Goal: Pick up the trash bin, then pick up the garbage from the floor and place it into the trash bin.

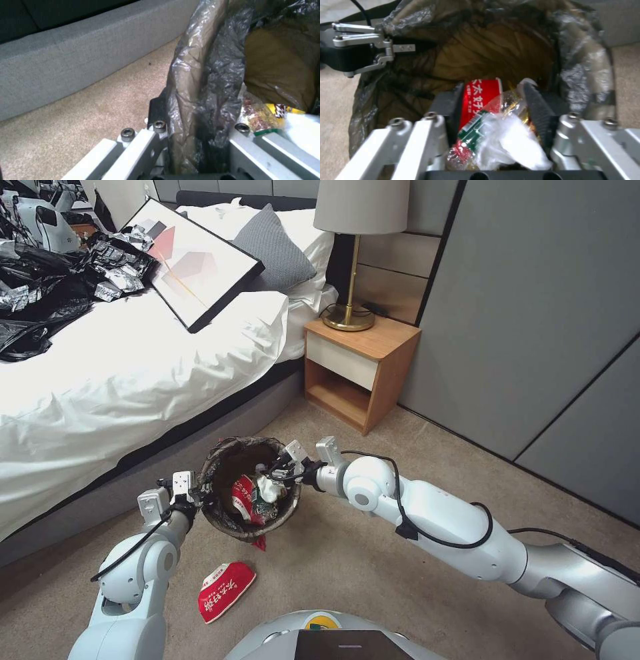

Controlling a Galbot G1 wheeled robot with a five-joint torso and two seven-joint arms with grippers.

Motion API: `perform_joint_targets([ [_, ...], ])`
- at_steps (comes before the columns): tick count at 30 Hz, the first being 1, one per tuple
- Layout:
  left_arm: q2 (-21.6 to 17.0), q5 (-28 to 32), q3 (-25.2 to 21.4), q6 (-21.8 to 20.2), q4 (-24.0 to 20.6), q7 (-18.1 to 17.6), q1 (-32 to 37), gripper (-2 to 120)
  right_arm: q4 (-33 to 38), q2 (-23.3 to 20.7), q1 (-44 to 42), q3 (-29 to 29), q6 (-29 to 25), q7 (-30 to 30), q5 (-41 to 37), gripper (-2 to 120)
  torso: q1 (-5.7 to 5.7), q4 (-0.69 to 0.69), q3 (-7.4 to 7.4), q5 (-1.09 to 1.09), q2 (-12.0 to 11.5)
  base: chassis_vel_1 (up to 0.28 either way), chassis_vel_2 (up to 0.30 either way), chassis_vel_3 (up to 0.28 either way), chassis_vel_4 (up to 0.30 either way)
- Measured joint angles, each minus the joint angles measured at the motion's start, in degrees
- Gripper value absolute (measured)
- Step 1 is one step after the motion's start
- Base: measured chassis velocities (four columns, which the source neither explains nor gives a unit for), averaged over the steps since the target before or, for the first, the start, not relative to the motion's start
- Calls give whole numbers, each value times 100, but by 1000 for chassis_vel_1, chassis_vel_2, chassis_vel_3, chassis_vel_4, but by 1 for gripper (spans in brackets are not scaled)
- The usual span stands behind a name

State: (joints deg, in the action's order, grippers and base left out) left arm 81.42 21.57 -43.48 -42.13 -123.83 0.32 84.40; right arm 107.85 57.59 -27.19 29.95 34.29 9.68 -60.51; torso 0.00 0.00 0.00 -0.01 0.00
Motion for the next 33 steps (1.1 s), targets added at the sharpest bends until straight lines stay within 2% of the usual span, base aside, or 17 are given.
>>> perform_joint_targets([
  [3,22,-1,14,0,5,2,-7,0,-74,96,77,116,-9,16,-12,63,0,0,0,0,0,0,0,0,0],
  [5,25,0,15,0,5,3,-8,0,-82,108,84,123,-15,17,-19,65,0,0,0,0,0,0,0,0,0],
  [7,34,10,11,0,5,2,-16,0,-128,199,123,131,-70,45,-67,77,0,0,0,0,0,0,0,0,0],
  [8,34,10,11,0,5,2,-16,0,-128,199,123,131,-70,45,-67,77,0,0,0,0,0,0,0,0,0],
  [11,27,27,-7,0,5,-2,-14,0,-113,227,128,0,-147,111,-162,92,0,0,0,0,0,0,0,0,0],
  [14,25,38,-11,0,5,-15,-12,0,-31,210,104,-202,-205,168,-174,98,0,1,0,0,0,0,0,0,0],
  [18,28,141,-8,0,-28,-92,-8,0,219,169,12,-854,-367,507,-218,100,0,0,0,1,0,0,0,0,0],
  [21,27,208,-1,0,-61,-142,-6,0,287,38,-70,-1166,-617,683,316,100,0,1,0,1,0,0,0,0,0],
  [23,24,277,4,0,-100,-209,-5,0,313,-122,-339,-1729,-776,721,1514,100,0,0,0,1,0,0,0,0,0],
  [24,24,277,4,0,-100,-209,-5,0,313,-122,-339,-1729,-776,721,1514,100,0,0,0,1,0,0,0,0,0],
  [27,3,366,13,0,-201,-295,9,0,585,-236,-1472,-3315,-1071,720,2621,100,0,-1,0,3,0,0,0,0,0],
  [28,3,366,13,0,-201,-295,9,0,585,-236,-1472,-3315,-1071,720,2621,100,0,-1,0,3,0,0,0,0,0],
  [31,-15,413,12,0,-270,-358,52,0,604,-100,-2517,-4390,-1532,603,3537,100,0,-4,0,3,0,0,0,0,0],
  [32,-15,413,12,0,-270,-358,52,0,604,-100,-2517,-4390,-1532,603,3537,100,0,-4,0,3,0,0,0,0,0],
  [33,-22,423,24,0,-277,-375,73,0,532,52,-2863,-4735,-1756,584,3915,100,0,-3,-1,4,0,0,0,0,0],
])
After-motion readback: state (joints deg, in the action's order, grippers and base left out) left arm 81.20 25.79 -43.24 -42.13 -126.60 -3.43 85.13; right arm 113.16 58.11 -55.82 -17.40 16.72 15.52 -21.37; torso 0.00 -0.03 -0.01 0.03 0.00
